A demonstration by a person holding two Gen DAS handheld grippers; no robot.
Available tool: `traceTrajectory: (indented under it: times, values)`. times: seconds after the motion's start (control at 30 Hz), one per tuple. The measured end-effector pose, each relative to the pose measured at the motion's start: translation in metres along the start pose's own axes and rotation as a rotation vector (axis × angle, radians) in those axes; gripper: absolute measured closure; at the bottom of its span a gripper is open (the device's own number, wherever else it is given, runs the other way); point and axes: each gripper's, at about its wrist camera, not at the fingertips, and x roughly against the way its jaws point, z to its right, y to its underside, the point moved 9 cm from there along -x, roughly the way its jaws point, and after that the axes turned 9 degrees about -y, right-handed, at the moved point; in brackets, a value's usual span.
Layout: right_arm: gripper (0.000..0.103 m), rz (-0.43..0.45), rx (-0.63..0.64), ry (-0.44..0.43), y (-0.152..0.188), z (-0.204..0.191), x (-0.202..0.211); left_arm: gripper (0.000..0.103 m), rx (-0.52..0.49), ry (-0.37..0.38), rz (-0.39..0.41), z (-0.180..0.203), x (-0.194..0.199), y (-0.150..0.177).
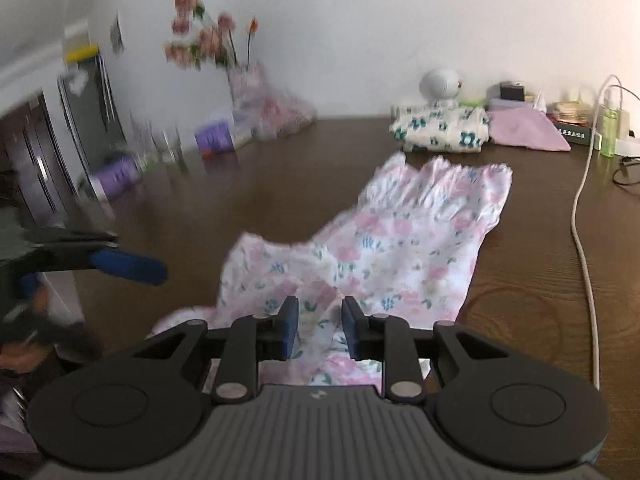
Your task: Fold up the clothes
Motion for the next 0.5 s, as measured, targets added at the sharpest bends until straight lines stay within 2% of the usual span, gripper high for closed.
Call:
traceTrajectory:
  times: [0.07,0.17,0.27,0.4,0.5]
  values:
    - [0.08,-0.04,0.013,0.025,0.006,0.0,-0.007,0.013,-0.072,0.0,0.0,0.014,0.0,0.013]
    - [0.08,-0.055,0.037,0.026,0.013,0.0,-0.009,0.012,-0.247,-0.014,-0.012,0.035,-0.007,0.035]
    - [0.08,-0.073,0.075,0.014,0.019,-0.003,-0.006,0.013,-0.454,-0.058,-0.064,0.051,-0.024,0.06]
    - [0.081,-0.098,0.143,0.01,0.032,-0.014,0.008,0.015,-0.55,-0.063,-0.074,0.062,-0.027,0.073]
    - [0.08,-0.103,0.159,-0.005,0.039,-0.02,0.019,0.014,-0.654,-0.087,-0.02,0.071,-0.021,0.081]
